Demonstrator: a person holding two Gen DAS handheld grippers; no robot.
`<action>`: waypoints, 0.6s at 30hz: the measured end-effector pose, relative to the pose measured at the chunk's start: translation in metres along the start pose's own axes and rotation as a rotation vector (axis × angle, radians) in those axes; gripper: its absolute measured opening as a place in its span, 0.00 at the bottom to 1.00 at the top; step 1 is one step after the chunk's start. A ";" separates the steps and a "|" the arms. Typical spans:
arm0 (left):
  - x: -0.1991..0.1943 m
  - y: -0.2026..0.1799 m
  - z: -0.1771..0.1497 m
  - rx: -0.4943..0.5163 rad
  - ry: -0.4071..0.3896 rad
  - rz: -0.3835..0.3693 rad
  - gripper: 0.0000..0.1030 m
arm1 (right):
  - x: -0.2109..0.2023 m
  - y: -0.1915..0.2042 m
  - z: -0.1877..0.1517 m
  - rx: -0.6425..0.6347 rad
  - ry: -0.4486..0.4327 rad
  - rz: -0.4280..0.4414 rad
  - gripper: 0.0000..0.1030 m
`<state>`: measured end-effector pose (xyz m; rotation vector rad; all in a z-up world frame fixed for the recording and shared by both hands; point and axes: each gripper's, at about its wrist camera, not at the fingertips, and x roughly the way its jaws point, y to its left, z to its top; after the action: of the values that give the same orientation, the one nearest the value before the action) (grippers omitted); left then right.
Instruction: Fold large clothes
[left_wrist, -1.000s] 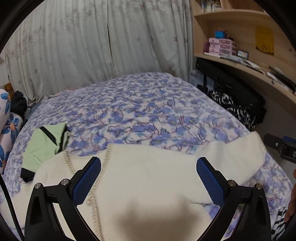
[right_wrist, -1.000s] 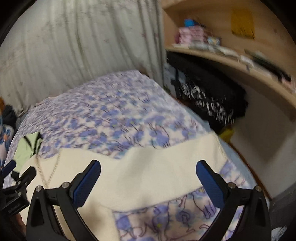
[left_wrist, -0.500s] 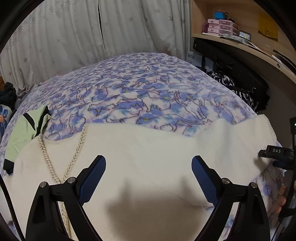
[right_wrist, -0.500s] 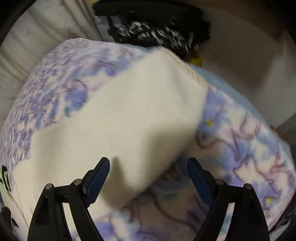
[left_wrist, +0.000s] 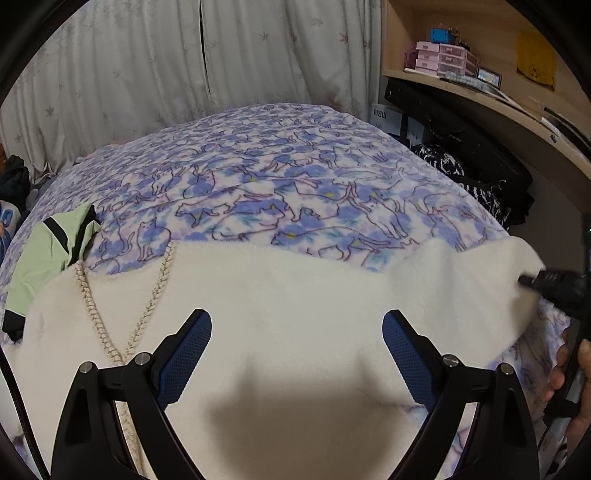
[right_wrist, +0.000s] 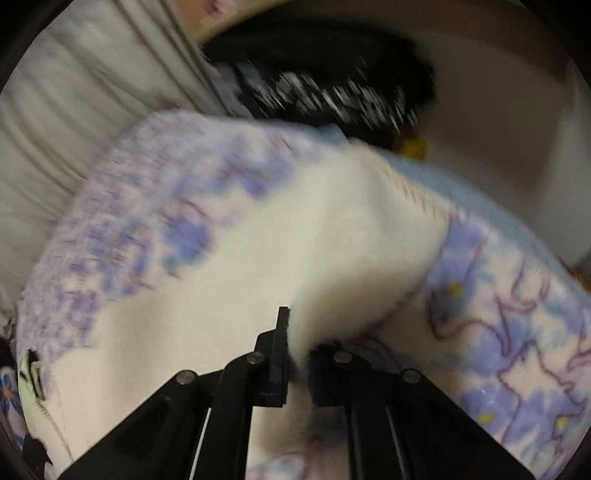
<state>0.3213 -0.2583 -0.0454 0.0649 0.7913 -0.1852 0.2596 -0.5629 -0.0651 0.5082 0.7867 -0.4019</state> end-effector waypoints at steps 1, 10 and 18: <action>-0.005 0.004 -0.001 -0.001 -0.004 -0.001 0.90 | -0.018 0.012 -0.001 -0.028 -0.040 0.047 0.07; -0.063 0.062 -0.020 -0.096 -0.021 0.007 0.90 | -0.121 0.150 -0.072 -0.410 -0.093 0.416 0.07; -0.090 0.138 -0.061 -0.189 0.003 0.054 0.90 | -0.085 0.217 -0.168 -0.540 0.099 0.491 0.07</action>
<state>0.2427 -0.1025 -0.0255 -0.0925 0.8060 -0.0589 0.2230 -0.2784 -0.0411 0.1987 0.7968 0.2917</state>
